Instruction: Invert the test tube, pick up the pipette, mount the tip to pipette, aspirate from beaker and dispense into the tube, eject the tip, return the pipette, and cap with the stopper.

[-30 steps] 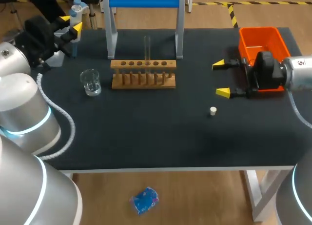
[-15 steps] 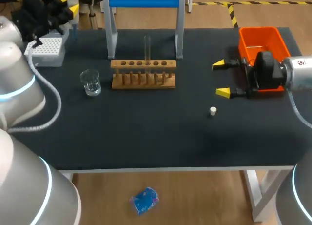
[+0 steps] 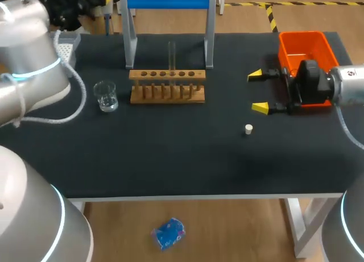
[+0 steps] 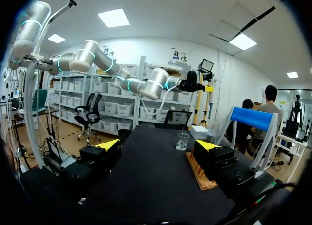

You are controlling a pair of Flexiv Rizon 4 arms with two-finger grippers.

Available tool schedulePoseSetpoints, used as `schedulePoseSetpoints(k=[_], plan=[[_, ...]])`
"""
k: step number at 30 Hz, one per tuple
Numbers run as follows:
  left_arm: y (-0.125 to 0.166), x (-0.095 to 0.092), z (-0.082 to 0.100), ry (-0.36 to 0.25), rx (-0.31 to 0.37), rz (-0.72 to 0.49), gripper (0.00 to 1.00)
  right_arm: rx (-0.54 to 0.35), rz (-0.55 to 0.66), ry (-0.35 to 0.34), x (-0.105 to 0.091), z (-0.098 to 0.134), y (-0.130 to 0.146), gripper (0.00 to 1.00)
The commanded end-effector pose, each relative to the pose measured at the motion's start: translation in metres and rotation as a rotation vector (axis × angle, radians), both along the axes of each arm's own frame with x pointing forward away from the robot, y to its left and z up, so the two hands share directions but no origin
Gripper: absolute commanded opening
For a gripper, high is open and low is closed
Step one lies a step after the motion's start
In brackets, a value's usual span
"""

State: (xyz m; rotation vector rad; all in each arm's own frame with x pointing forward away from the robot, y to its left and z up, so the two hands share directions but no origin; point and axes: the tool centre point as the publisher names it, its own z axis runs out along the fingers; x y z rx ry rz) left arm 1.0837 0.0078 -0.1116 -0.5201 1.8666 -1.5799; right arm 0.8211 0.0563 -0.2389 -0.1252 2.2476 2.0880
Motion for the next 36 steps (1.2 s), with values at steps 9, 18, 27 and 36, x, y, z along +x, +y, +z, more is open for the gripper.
schedulePoseSetpoints(k=[9,18,27,36], plan=[[-0.039,0.027,-0.015,0.116,-0.03,0.164,0.0,0.0,0.001,0.0,0.0,0.0,-0.001,1.0],[-0.038,0.042,-0.02,0.134,-0.056,0.225,0.0,0.0,0.001,0.0,0.0,0.0,-0.001,1.0],[-0.036,0.061,-0.026,0.169,-0.059,0.297,0.0,0.0,0.001,0.0,0.0,0.0,-0.001,1.0],[-0.045,0.069,-0.02,0.156,-0.051,0.281,0.0,0.0,0.001,0.0,0.0,0.0,-0.001,1.0]])
